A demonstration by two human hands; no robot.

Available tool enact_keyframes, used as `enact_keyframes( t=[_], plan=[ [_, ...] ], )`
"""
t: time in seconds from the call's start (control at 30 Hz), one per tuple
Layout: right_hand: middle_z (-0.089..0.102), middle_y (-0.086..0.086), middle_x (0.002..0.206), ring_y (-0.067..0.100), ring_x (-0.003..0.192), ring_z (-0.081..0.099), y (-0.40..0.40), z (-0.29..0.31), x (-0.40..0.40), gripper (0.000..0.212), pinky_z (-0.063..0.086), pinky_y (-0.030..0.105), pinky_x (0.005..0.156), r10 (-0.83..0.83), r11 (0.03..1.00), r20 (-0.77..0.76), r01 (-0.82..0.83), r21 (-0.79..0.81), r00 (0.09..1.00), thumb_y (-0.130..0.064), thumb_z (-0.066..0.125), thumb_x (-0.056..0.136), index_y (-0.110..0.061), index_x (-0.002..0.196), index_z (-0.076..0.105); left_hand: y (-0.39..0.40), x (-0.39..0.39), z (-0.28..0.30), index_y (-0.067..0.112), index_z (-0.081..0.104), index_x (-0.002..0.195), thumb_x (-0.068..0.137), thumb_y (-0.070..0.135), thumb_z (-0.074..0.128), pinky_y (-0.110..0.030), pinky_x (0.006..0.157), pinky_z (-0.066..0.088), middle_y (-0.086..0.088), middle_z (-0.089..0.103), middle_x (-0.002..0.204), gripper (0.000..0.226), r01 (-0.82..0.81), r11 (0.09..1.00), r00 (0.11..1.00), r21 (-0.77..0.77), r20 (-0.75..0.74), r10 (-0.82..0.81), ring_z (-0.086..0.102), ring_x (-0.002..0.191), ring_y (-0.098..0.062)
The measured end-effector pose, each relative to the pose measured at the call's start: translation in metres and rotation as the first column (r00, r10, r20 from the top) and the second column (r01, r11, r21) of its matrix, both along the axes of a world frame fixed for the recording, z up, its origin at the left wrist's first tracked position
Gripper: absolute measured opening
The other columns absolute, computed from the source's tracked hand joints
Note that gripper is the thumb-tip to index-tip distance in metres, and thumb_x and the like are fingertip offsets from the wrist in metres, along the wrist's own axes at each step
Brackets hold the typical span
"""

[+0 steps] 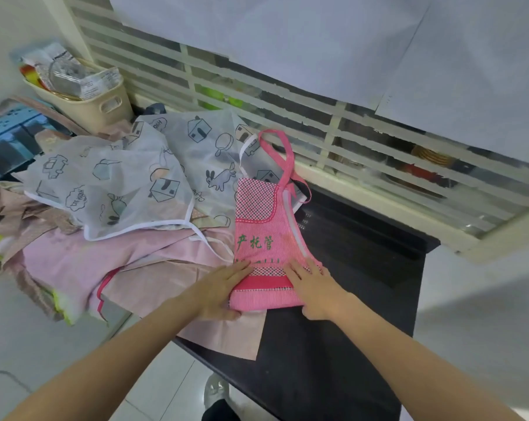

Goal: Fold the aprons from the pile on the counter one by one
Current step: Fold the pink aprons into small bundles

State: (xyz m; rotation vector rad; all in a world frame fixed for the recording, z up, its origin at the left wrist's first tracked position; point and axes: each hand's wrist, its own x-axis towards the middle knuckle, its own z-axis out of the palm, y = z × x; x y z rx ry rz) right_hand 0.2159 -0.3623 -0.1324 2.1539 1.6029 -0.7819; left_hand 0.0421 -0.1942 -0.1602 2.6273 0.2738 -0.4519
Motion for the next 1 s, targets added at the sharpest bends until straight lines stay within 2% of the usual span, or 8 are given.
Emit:
enact_keyframes(
  t=[0.1,0.2,0.33,0.43,0.6,0.7,0.8,1.0],
  plan=[
    [0.05,0.007,0.132,0.031,0.122,0.048,0.007,0.012,0.013,0.055,0.046,0.035,0.089,-0.156,0.983,-0.238,0.175,0.062,0.959,-0.02,0.054,0.085,-0.012,0.138,0.04,-0.002,-0.007,0.007,0.023,0.032,0.143,0.064,0.049,0.069,-0.023,0.105,0.032,0.001,0.043,0.143,0.091,-0.274,0.915,0.953,-0.295,0.047,0.3,0.043,0.129,-0.014],
    [0.056,-0.003,0.082,0.011,0.072,0.056,0.007,0.026,0.025,0.014,0.044,0.018,0.06,-0.368,0.894,-0.461,0.444,0.062,0.807,-0.026,0.057,0.088,-0.021,0.1,0.061,-0.004,-0.004,0.017,0.033,0.058,0.11,0.067,0.046,0.073,-0.017,0.083,0.046,0.019,0.068,0.101,0.047,-0.485,0.686,0.794,-0.542,0.055,0.605,0.061,0.095,0.007],
    [0.065,0.0,0.093,0.009,0.08,0.061,0.001,0.028,0.028,0.01,0.05,0.017,0.061,-0.62,0.565,-0.702,0.82,-0.089,0.351,-0.013,0.06,0.089,-0.016,0.098,0.062,-0.009,0.01,0.028,0.01,0.062,0.109,0.091,0.025,0.061,-0.027,0.085,0.044,-0.002,0.067,0.102,0.024,-0.546,0.477,0.618,-0.689,0.053,0.784,0.06,0.093,-0.011],
    [0.065,0.005,0.099,0.017,0.088,0.063,0.001,0.019,0.024,0.014,0.054,0.027,0.066,-0.653,0.377,-0.729,0.923,-0.079,0.204,-0.009,0.062,0.087,-0.009,0.101,0.063,-0.02,0.026,0.03,0.007,0.051,0.12,0.099,0.029,0.043,-0.026,0.085,0.037,-0.005,0.058,0.113,0.031,-0.62,0.478,0.594,-0.622,0.025,0.804,0.052,0.104,-0.017],
    [0.059,0.007,0.091,0.02,0.084,0.057,0.01,0.006,0.027,0.012,0.049,0.034,0.075,-0.733,0.179,-0.656,0.982,0.066,0.178,-0.018,0.057,0.092,-0.007,0.093,0.061,-0.018,0.048,0.025,0.001,0.054,0.104,0.103,0.027,0.03,-0.031,0.074,0.033,-0.02,0.06,0.108,0.036,-0.735,0.566,0.573,-0.374,0.105,0.813,0.055,0.103,-0.035],
    [0.052,0.007,0.079,0.016,0.066,0.048,0.012,-0.001,0.026,0.027,0.036,0.029,0.059,-0.792,0.322,-0.489,0.931,0.172,0.365,-0.021,0.043,0.098,-0.009,0.075,0.052,-0.015,0.051,0.015,-0.005,0.057,0.111,0.103,0.024,0.027,-0.034,0.083,0.039,-0.023,0.061,0.115,0.043,-0.756,0.623,0.635,-0.198,0.006,0.772,0.055,0.107,-0.037],
    [0.058,0.009,0.091,0.022,0.08,0.055,0.009,-0.007,0.014,0.028,0.042,0.03,0.067,-0.802,0.504,-0.242,0.837,0.215,0.546,-0.012,0.031,0.099,-0.006,0.092,0.057,-0.015,0.047,0.009,-0.007,0.056,0.114,0.103,0.021,0.026,-0.034,0.087,0.041,-0.023,0.058,0.12,0.042,-0.681,0.729,0.732,-0.068,-0.102,0.674,0.055,0.111,-0.035],
    [0.06,0.013,0.114,0.028,0.1,0.059,0.001,-0.014,0.005,0.041,0.043,0.035,0.075,-0.834,0.446,-0.137,0.798,0.404,0.535,-0.035,0.024,0.103,-0.007,0.128,0.041,-0.004,0.048,0.013,-0.005,0.059,0.107,0.102,0.022,0.026,-0.031,0.086,0.04,-0.021,0.061,0.116,0.043,-0.621,0.783,0.777,-0.044,-0.165,0.607,0.055,0.108,-0.033]
  ],
)
